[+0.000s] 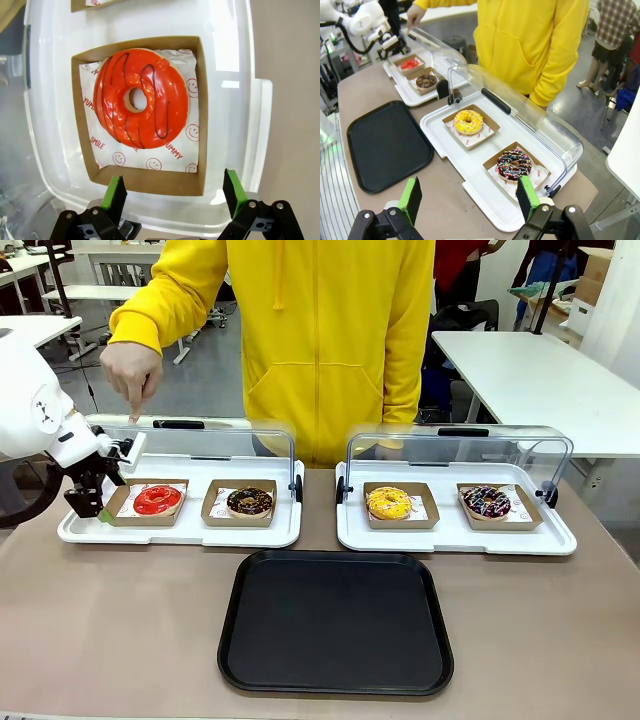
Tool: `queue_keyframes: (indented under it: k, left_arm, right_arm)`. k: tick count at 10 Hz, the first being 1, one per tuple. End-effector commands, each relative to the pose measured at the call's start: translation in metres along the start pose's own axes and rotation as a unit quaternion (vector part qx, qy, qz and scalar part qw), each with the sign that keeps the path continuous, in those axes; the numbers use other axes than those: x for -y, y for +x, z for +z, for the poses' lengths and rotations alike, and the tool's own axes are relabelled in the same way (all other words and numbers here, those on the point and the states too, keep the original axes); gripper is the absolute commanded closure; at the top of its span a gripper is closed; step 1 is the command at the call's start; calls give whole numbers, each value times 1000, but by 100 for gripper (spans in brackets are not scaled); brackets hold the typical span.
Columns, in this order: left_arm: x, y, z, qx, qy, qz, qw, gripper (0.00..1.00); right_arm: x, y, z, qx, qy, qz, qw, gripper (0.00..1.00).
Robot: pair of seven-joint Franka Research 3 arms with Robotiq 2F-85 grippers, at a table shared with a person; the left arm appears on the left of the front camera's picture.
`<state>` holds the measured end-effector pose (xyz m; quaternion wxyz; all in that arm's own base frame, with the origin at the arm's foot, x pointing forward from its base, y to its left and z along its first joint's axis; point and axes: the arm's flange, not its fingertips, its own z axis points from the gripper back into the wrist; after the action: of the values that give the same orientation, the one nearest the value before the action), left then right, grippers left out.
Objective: Move the first donut from the left to the tray.
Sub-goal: Pick up the Paper togo box containing the Donut indicated by the person and place it on the Handle tray.
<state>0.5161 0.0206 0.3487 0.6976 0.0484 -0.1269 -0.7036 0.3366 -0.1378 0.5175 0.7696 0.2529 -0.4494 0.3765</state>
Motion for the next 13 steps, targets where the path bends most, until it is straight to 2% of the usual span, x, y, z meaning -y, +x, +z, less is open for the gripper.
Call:
queue_keyframes:
  k: [1,9,10,11,12,13]
  left_arm:
    - [1,-4,-8,-4,5,-4,1000,0]
    - [6,-6,-34,-11,3,-12,1000,0]
    - [5,-6,-33,-12,1,-17,1000,13]
    - [5,-5,-33,-11,-1,-15,1000,58]
    - [5,-5,-32,-11,-3,-15,1000,71]
    - [5,-5,-32,-12,-3,-15,1000,100]
  right_arm:
    - [3,2,-1,16,0,11,1000,0]
    - [3,2,-1,16,0,11,1000,0]
    - [3,2,-1,16,0,11,1000,0]
    - [3,2,-1,16,0,11,1000,0]
    - [3,2,-1,16,0,11,1000,0]
    - [3,2,-1,16,0,11,1000,0]
